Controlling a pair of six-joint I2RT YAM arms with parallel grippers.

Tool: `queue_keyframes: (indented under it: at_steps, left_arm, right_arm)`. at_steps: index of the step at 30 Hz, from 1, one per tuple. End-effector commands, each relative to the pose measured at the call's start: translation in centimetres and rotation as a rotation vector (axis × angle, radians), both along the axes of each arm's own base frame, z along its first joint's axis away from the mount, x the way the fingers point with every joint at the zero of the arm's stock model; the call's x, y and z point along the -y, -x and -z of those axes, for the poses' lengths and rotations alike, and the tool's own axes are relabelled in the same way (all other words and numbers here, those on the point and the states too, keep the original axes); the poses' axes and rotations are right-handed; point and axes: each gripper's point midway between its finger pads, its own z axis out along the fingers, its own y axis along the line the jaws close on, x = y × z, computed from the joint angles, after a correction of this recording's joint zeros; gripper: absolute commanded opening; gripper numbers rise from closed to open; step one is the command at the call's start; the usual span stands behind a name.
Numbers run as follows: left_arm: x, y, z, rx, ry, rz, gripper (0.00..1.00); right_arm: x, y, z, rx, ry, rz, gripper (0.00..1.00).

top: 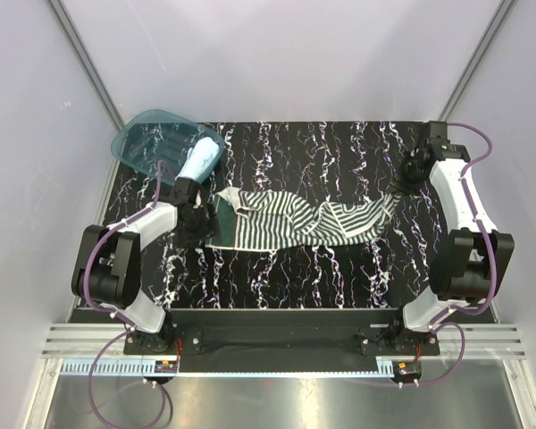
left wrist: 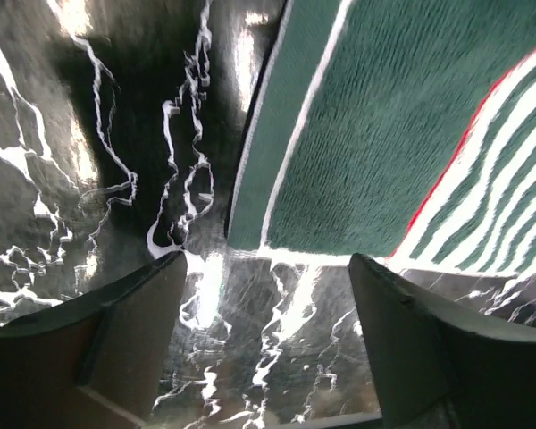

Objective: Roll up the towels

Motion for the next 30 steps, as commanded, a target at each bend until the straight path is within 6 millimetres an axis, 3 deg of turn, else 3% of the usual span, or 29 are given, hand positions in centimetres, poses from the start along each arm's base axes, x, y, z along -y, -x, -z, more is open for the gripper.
queue_keyframes:
  at_steps: [1, 5, 8, 12, 15, 19, 21, 22, 24, 27, 29, 30]
  left_arm:
    - [0.0, -1.9, 1.2, 0.036, 0.008, -0.04, 0.78]
    - [-0.1, -1.7, 1.8, 0.04, 0.017, -0.062, 0.61]
    - [0.2, -1.4, 1.8, 0.035, 0.032, -0.043, 0.38]
    - [1.3, -1.1, 1.7, 0.033, 0.089, -0.017, 0.26]
    - [1.2, -0.8, 2.0, 0.032, 0.09, -0.012, 0.0]
    - [2.0, -1.3, -0.3, 0.085, 0.137, 0.013, 0.0]
    - [2.2, -2.6, -3.7, 0.168, 0.149, 0.03, 0.0]
    - [2.0, -2.2, -4.9, 0.172, 0.139, 0.042, 0.0]
    - [1.5, -2.7, -9.6, 0.259, 0.115, 0.045, 0.0]
    - [0.5, -1.8, -15.5, 0.36, 0.084, 0.049, 0.0]
    - [0.2, -1.9, -21.4, 0.495, 0.087, 0.06, 0.0]
    - [-0.1, -1.1, -22.6, 0.497, 0.079, 0.061, 0.0]
  right_arm:
    - [-0.4, -1.0, -0.8, 0.03, -0.015, -0.026, 0.0]
    - [-0.4, -1.3, -0.9, 0.032, -0.018, -0.03, 0.0]
    - [-0.5, -1.4, -0.7, 0.028, -0.021, -0.034, 0.0]
    - [-0.6, -1.3, -0.7, 0.029, -0.021, -0.036, 0.0]
    - [-0.6, -1.2, -0.5, 0.029, -0.027, -0.032, 0.0]
    - [-1.1, -1.2, -1.0, 0.046, -0.054, -0.045, 0.0]
    - [-1.8, -1.2, -1.7, 0.06, -0.09, -0.055, 0.0]
    - [-2.1, -1.1, -2.3, 0.068, -0.109, -0.061, 0.0]
    - [-3.5, -1.1, -4.3, 0.103, -0.183, -0.083, 0.0]
    - [-4.3, -0.7, -8.0, 0.182, -0.227, -0.083, 0.0]
    - [-4.5, -0.3, -11.8, 0.276, -0.228, -0.085, 0.0]
    - [-4.5, 0.0, -13.1, 0.309, -0.225, -0.087, 0.0]
